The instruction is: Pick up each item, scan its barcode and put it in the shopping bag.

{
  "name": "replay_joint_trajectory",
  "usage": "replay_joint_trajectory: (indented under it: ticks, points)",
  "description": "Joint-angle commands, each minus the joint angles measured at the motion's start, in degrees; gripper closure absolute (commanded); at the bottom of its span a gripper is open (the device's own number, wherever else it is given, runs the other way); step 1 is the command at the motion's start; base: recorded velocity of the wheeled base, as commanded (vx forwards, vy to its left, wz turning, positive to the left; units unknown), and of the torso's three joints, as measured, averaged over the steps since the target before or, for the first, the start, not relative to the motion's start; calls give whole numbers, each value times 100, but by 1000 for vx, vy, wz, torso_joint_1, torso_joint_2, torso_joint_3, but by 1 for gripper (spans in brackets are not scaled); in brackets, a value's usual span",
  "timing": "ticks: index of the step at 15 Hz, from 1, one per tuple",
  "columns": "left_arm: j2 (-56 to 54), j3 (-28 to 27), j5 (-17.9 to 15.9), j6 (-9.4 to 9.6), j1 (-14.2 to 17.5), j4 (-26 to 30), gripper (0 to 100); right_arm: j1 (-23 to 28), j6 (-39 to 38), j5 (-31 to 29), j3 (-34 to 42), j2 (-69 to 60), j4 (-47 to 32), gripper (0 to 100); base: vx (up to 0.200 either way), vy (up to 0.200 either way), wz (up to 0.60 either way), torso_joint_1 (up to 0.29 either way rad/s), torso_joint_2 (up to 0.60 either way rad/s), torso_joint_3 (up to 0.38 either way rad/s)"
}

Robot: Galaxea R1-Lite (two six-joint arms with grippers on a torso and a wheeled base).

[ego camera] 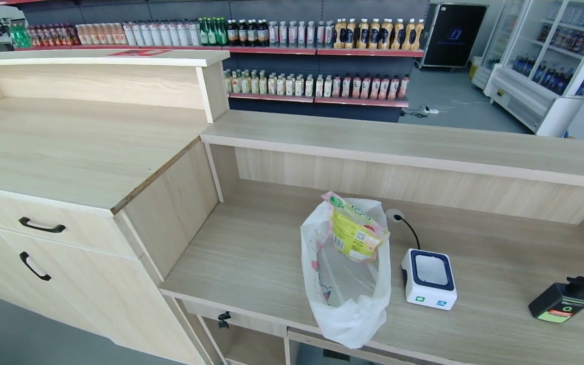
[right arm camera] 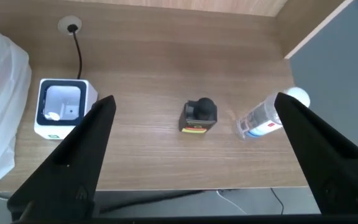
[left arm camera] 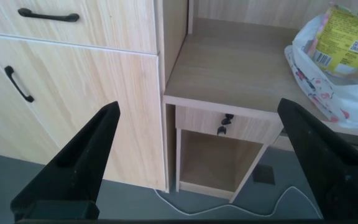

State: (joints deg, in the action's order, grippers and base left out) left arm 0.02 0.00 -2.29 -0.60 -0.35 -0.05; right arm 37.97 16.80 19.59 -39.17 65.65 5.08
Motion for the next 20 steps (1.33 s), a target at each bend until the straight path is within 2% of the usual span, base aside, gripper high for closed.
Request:
replay_joint_trajectory:
  ticks: [1,4,7,9,12,15,16,18,20]
  points:
    - [6,0,1,-2,0,-4,0,0,-1,-8,-21,177,10,0,-200,0,0,-12,-2,7]
    - [6,0,1,25,0,5,0,96,-1,-17,-38,616,371,0,-200,0,0,-4,7,2]
    - [6,0,1,25,0,5,0,123,-1,27,67,572,450,0,0,0,0,0,0,0]
    - [6,0,1,25,0,5,0,61,34,62,392,519,494,0,0,0,0,0,0,0]
    - [6,0,1,25,0,5,0,-36,236,98,797,1020,1337,0,0,0,0,0,0,0]
    - [6,0,1,25,0,5,0,35,289,133,920,1495,1531,0,0,0,0,0,0,0]
    - [6,0,1,25,0,5,0,140,447,133,920,1820,1636,0,0,0,0,0,0,0]
    - [6,0,1,25,0,5,0,544,1449,142,841,2805,2111,0,0,0,0,0,0,0]
    - [6,0,1,25,0,5,0,694,1871,142,674,3420,2550,0,0,0,0,0,0,0]
